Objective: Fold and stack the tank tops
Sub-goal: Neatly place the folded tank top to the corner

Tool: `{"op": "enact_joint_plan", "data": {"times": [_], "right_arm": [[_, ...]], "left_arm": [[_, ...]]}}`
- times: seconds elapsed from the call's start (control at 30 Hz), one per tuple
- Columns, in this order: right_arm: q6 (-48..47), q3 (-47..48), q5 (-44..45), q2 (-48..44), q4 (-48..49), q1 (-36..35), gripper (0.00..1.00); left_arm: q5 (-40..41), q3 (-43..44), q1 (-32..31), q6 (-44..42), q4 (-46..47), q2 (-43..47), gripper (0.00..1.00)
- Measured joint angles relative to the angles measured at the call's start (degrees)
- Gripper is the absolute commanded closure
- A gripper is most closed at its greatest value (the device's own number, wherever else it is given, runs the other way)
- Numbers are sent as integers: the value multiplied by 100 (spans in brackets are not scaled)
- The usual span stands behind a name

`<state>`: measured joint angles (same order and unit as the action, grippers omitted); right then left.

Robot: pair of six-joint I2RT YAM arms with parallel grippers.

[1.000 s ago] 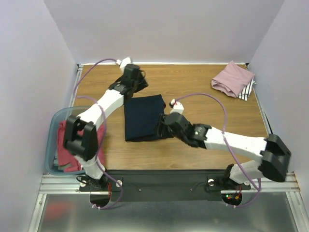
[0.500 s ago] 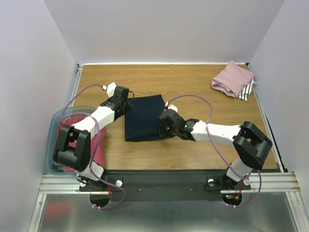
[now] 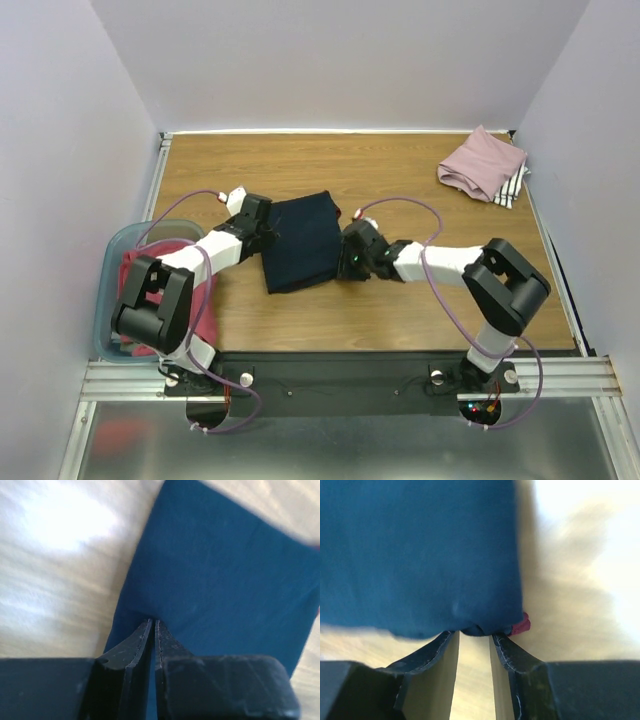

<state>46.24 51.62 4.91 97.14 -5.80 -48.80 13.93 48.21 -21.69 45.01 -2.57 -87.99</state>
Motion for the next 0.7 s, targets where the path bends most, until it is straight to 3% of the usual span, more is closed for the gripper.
{"op": "enact_joint_plan", "data": {"times": [0.2, 0.33, 0.37, 0.43, 0.47, 0.6, 0.7], "right_arm": [[-306, 1137, -573, 905, -17, 1574, 59], [-610, 3622, -1215, 2632, -116, 2339, 54], [-671, 4341, -1447, 3097, -197, 2420, 49], [-750, 5034, -1611, 3545, -197, 2435, 42], [-796, 5294, -1637, 3703, -282, 2391, 34], [-929, 5206, -1506, 3593, -605, 2210, 27], [-920, 4306, -1220, 2929, -708, 2098, 26]], "left_arm": [[-195, -138, -234, 22, -17, 723, 70], [-236, 61, -278, -52, -9, 1322, 62], [-216, 149, -262, -94, -24, 1322, 61], [-170, 551, -153, -203, -92, 1150, 60], [-153, 704, -61, -260, -96, 1016, 60], [-11, 1305, 466, -369, -164, 181, 66], [127, 1458, 839, -385, -221, -520, 72]]}}
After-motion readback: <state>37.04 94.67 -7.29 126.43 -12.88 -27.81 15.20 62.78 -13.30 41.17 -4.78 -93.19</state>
